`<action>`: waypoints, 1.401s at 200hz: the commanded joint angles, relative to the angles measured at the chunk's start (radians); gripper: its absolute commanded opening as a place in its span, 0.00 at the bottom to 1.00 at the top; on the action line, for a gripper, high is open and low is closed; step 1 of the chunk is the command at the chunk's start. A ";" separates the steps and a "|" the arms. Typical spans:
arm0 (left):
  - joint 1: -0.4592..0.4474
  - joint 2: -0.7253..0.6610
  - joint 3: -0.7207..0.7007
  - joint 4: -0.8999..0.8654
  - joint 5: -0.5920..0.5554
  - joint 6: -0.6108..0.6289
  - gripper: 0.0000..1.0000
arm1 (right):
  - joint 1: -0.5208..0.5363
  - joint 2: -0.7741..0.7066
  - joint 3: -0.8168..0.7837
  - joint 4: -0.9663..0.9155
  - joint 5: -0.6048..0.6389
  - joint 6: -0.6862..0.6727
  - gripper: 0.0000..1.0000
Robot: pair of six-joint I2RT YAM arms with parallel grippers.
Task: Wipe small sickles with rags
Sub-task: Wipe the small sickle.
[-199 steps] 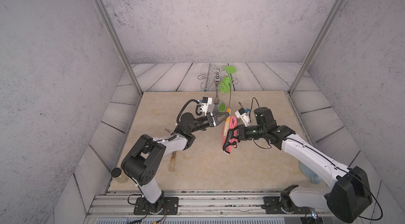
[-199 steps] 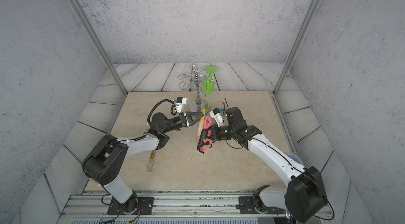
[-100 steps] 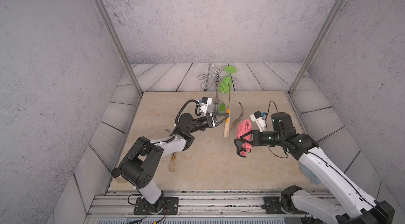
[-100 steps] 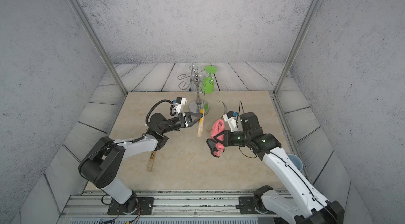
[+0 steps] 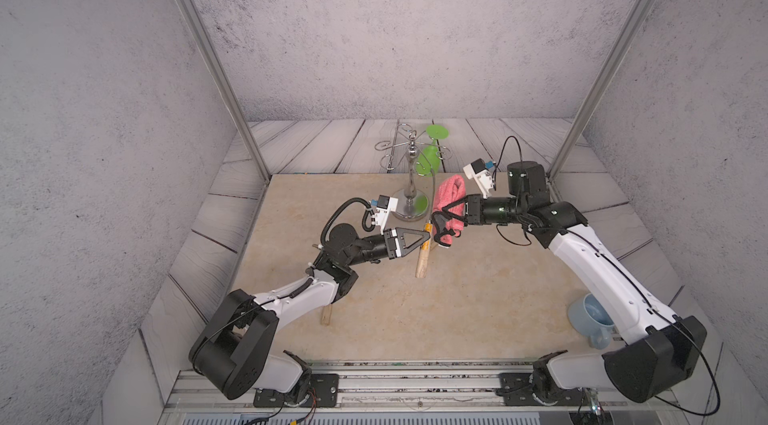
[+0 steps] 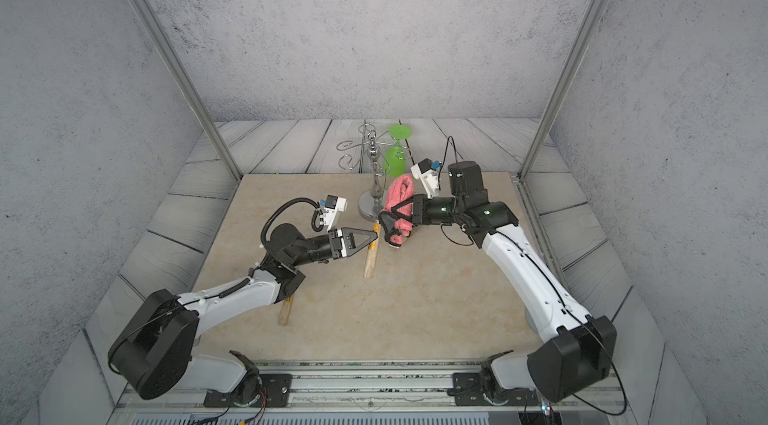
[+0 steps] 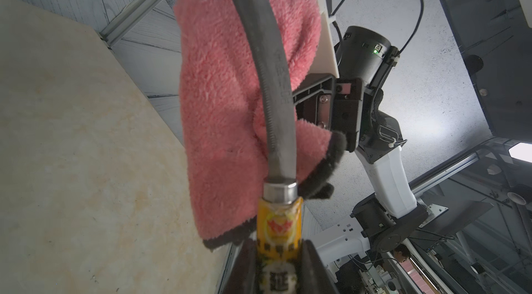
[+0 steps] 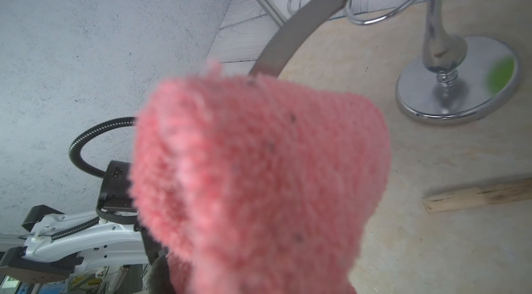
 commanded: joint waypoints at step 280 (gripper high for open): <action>0.121 -0.034 0.132 -0.059 -0.072 0.087 0.00 | 0.284 -0.172 -0.357 0.125 0.047 0.057 0.19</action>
